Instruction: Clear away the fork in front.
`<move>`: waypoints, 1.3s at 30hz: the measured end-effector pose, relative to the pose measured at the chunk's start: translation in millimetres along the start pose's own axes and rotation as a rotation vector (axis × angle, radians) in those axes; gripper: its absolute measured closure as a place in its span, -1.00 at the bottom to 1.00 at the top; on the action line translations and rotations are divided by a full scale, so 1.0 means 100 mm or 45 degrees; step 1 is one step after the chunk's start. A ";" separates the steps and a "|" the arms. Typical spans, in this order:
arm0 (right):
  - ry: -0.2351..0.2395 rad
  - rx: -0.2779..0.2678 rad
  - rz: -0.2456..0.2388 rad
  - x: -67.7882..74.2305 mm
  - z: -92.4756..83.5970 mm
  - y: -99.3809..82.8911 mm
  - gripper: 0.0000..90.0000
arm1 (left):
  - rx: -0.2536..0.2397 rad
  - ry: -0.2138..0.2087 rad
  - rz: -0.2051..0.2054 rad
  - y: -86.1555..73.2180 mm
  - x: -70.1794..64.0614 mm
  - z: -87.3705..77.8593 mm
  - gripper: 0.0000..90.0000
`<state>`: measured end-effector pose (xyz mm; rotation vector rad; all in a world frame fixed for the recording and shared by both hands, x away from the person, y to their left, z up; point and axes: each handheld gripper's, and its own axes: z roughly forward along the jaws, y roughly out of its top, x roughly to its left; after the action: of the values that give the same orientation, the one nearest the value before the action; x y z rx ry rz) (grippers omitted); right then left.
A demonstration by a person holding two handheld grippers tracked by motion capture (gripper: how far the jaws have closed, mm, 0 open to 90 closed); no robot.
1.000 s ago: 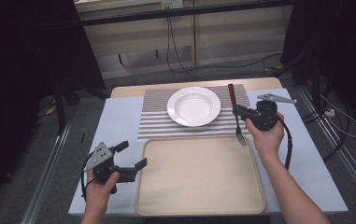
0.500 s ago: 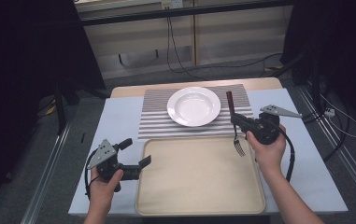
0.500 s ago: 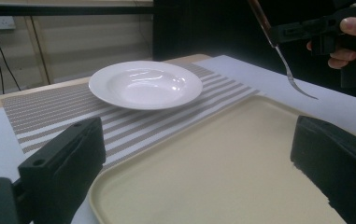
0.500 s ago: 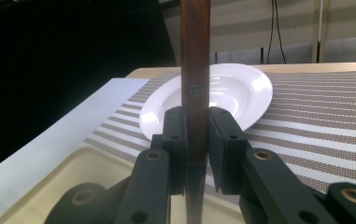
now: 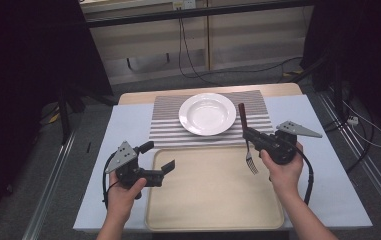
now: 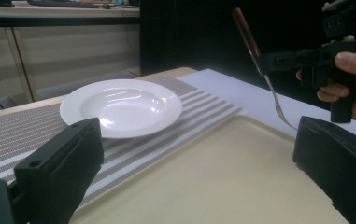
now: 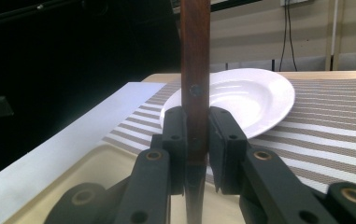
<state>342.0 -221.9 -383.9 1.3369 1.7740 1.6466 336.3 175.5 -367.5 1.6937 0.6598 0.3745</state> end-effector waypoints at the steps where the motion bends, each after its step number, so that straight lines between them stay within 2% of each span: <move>1: -0.002 -0.004 -0.014 0.02 0.01 -0.01 0.73 | 0.003 0.001 0.002 0.02 -0.01 0.02 -0.95; 3: 0.010 0.001 -0.023 0.06 0.03 -0.02 0.73 | 0.013 0.000 -0.004 0.05 -0.03 0.08 -0.95; 5: 0.018 -0.003 -0.035 0.11 0.05 -0.03 0.73 | 0.021 -0.025 -0.016 0.07 -0.04 0.14 -0.96; 8: 0.037 0.001 -0.059 0.17 0.07 -0.06 0.73 | 0.002 -0.050 -0.036 0.07 -0.06 0.23 -0.96; 11: 0.050 -0.002 -0.073 0.21 0.09 -0.08 0.73 | 0.006 -0.047 -0.053 0.08 -0.07 0.32 -0.96; 15: 0.074 -0.007 -0.060 0.24 0.10 -0.09 0.73 | 0.009 -0.046 -0.054 0.09 -0.07 0.42 -0.93; 17: 0.059 -0.007 -0.083 0.26 0.10 -0.09 0.73 | 0.010 -0.047 -0.064 0.11 -0.07 0.46 -0.93; 20: 0.068 -0.009 -0.084 0.28 0.11 -0.11 0.73 | 0.006 -0.056 -0.057 0.15 -0.08 0.50 -0.89; 22: 0.075 -0.003 -0.088 0.29 0.12 -0.12 0.73 | -0.005 -0.067 -0.069 0.20 -0.11 0.53 -0.87; 26: 0.094 0.001 -0.095 0.32 0.15 -0.13 0.73 | 0.000 -0.076 -0.061 0.28 -0.17 0.63 -0.82; 29: 0.103 0.000 -0.105 0.35 0.15 -0.13 0.73 | 0.000 -0.088 -0.080 0.32 -0.20 0.71 -0.76; 32: 0.115 0.003 -0.112 0.37 0.15 -0.14 0.73 | 0.010 -0.076 -0.083 0.34 -0.24 0.79 -0.71; 36: 0.119 0.004 -0.113 0.37 0.16 -0.15 0.73 | 0.015 -0.111 -0.080 0.38 -0.31 0.90 -0.67; 39: 0.126 0.007 -0.112 0.37 0.17 -0.16 0.73 | 0.009 -0.122 -0.097 0.41 -0.34 0.96 -0.63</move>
<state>331.6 -180.2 -390.4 1.1807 1.8667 1.6875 374.0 74.1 -346.5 1.6770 0.6536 0.2356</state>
